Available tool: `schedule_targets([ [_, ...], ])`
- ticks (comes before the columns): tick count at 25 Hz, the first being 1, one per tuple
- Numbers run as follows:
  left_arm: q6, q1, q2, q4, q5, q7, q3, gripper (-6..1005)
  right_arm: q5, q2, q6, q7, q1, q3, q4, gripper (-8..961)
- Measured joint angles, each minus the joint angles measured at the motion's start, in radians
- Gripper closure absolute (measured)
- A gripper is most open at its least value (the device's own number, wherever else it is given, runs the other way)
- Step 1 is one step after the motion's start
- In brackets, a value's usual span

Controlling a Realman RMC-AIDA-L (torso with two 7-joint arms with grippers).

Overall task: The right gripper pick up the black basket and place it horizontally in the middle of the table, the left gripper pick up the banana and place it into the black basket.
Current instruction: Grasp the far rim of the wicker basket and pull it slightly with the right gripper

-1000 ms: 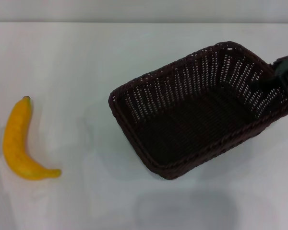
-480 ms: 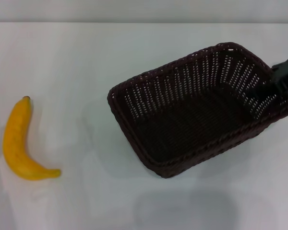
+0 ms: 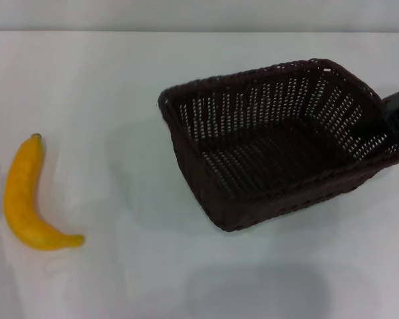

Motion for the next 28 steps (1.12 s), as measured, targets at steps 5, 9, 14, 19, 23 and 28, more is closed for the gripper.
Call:
schedule_targets([
  [5,0.0,0.0,0.0,0.0,0.0,0.0,0.0,121,-0.029,0.012,-0.005,0.012,0.003,-0.002,-0.018,457],
  [9,0.002,0.0,0.0,-0.001,0.0,0.0,0.0,121,-0.044,0.027,-0.015,0.014,-0.002,-0.034,-0.078,514],
  [14,0.004,-0.003,0.0,-0.007,0.0,-0.003,-0.002,121,-0.052,0.033,-0.026,0.042,0.0,-0.042,-0.104,600],
  [19,0.005,-0.005,0.004,-0.008,0.001,-0.009,-0.005,121,-0.055,0.039,-0.04,0.058,-0.012,-0.042,-0.15,671],
  [23,0.006,-0.008,0.005,-0.008,0.001,-0.009,-0.005,121,-0.049,0.042,-0.057,0.089,-0.024,-0.047,-0.196,713],
  [28,0.006,-0.011,0.008,-0.009,0.002,-0.009,-0.007,121,-0.042,0.044,-0.07,0.173,-0.053,-0.077,-0.288,745],
])
